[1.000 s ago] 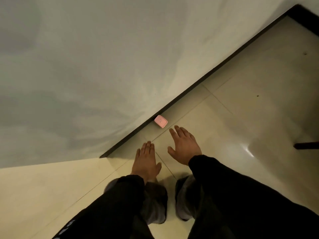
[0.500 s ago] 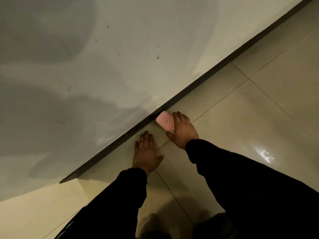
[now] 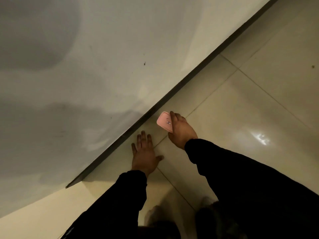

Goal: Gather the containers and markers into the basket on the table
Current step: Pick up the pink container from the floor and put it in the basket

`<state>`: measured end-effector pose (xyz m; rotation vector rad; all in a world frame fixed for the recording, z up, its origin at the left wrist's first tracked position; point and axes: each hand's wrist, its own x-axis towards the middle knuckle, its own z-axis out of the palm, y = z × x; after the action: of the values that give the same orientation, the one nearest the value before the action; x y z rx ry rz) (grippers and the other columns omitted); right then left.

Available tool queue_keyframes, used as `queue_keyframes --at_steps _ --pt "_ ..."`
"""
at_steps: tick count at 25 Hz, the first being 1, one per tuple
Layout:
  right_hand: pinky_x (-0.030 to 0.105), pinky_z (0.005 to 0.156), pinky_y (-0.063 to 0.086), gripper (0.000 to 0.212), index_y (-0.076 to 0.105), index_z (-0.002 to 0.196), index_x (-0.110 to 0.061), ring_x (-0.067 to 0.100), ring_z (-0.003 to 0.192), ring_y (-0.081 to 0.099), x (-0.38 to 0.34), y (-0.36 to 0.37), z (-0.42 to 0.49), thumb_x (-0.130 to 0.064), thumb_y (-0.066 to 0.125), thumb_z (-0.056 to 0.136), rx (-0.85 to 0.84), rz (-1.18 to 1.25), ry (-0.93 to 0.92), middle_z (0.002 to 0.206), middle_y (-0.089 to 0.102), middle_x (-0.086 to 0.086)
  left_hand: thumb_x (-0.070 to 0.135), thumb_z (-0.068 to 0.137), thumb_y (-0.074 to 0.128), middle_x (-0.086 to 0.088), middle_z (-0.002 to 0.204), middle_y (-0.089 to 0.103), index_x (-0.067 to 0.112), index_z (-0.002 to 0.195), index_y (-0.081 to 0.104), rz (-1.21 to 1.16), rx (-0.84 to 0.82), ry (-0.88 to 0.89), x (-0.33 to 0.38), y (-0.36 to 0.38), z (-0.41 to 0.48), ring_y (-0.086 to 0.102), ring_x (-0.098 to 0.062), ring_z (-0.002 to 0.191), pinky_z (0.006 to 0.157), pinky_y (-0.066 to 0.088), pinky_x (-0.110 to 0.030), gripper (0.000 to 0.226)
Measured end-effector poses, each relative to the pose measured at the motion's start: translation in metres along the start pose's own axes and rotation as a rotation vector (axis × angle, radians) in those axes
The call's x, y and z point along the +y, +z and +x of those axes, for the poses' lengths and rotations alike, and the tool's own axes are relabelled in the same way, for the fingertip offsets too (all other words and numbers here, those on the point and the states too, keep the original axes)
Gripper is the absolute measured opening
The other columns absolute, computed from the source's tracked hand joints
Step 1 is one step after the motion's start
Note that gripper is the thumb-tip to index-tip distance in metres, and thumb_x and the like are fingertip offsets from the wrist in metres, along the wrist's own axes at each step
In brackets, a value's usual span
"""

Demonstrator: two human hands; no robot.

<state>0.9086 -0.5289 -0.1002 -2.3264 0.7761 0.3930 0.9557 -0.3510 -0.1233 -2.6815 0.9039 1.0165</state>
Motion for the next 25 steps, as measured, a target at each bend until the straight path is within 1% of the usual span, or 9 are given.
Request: queue_keyframes --at_steps 4,7,11,13,16,18,20,23,25 --pt "0.041 0.104 0.043 0.087 0.019 0.154 -0.007 0.031 0.128 0.042 -0.029 -0.092 -0.113 -0.017 0.066 0.081 0.012 0.110 0.143 0.145 0.041 0.013 0.064 0.095 0.039 -0.011 0.166 -0.013 0.015 0.158 -0.003 0.059 0.004 0.117 0.031 -0.090 -0.109 -0.014 -0.031 0.152 0.123 -0.002 -0.052 0.090" --pt "0.039 0.106 0.040 0.087 0.019 0.155 -0.008 0.030 0.129 0.041 -0.065 -0.167 -0.212 -0.020 0.066 0.083 0.051 0.179 0.246 0.147 0.039 0.012 0.061 0.096 0.035 -0.012 0.166 -0.011 0.012 0.158 -0.002 0.105 0.023 0.251 0.053 -0.170 -0.196 -0.014 -0.030 0.152 0.122 -0.005 -0.051 0.087" --pt "0.037 0.110 0.036 0.085 0.020 0.154 -0.009 0.029 0.132 0.040 -0.127 -0.258 -0.364 -0.024 0.069 0.086 0.177 0.281 0.386 0.149 0.037 0.010 0.057 0.098 0.033 -0.013 0.166 -0.008 0.009 0.157 -0.001 0.259 0.044 0.495 0.087 -0.285 -0.324 -0.011 -0.031 0.152 0.119 -0.007 -0.049 0.083" --pt "0.036 0.109 0.037 0.083 0.022 0.153 -0.011 0.028 0.132 0.040 -0.157 -0.286 -0.428 -0.024 0.070 0.086 0.237 0.334 0.450 0.149 0.038 0.008 0.054 0.099 0.035 -0.014 0.166 -0.009 0.009 0.157 0.000 0.327 0.045 0.591 0.101 -0.328 -0.375 -0.012 -0.030 0.152 0.120 -0.006 -0.049 0.082" --pt "0.037 0.105 0.041 0.079 0.024 0.151 -0.017 0.025 0.130 0.042 -0.205 -0.311 -0.528 -0.025 0.067 0.086 0.390 0.424 0.601 0.147 0.040 0.005 0.052 0.100 0.034 -0.014 0.166 -0.011 0.009 0.158 -0.001 0.461 0.042 0.784 0.117 -0.378 -0.454 -0.013 -0.030 0.152 0.121 -0.005 -0.049 0.080" --pt "0.038 0.103 0.044 0.077 0.025 0.149 -0.019 0.025 0.129 0.042 -0.232 -0.315 -0.589 -0.026 0.066 0.084 0.513 0.479 0.726 0.146 0.041 0.003 0.051 0.101 0.034 -0.014 0.166 -0.012 0.009 0.158 -0.002 0.543 0.050 0.937 0.128 -0.394 -0.502 -0.014 -0.031 0.152 0.123 -0.003 -0.050 0.080" --pt "0.038 0.101 0.045 0.077 0.025 0.147 -0.020 0.024 0.126 0.044 -0.252 -0.304 -0.645 -0.027 0.066 0.082 0.626 0.544 0.841 0.143 0.041 0.003 0.050 0.100 0.036 -0.014 0.166 -0.011 0.009 0.157 -0.002 0.607 0.037 1.086 0.143 -0.394 -0.544 -0.013 -0.031 0.152 0.123 -0.001 -0.051 0.080" --pt "0.036 0.097 0.049 0.074 0.026 0.143 -0.022 0.022 0.118 0.048 -0.269 -0.280 -0.718 -0.028 0.065 0.080 0.778 0.598 0.998 0.137 0.044 0.003 0.049 0.101 0.036 -0.014 0.166 -0.012 0.008 0.157 -0.003 0.687 0.036 1.250 0.164 -0.374 -0.601 -0.013 -0.029 0.152 0.124 -0.001 -0.049 0.080" --pt "0.034 0.095 0.048 0.072 0.028 0.141 -0.024 0.022 0.116 0.050 -0.281 -0.252 -0.774 -0.028 0.065 0.080 0.879 0.640 1.117 0.134 0.047 0.002 0.048 0.101 0.036 -0.014 0.166 -0.013 0.008 0.157 -0.004 0.788 0.003 1.388 0.174 -0.346 -0.646 -0.014 -0.029 0.152 0.124 -0.001 -0.049 0.080"
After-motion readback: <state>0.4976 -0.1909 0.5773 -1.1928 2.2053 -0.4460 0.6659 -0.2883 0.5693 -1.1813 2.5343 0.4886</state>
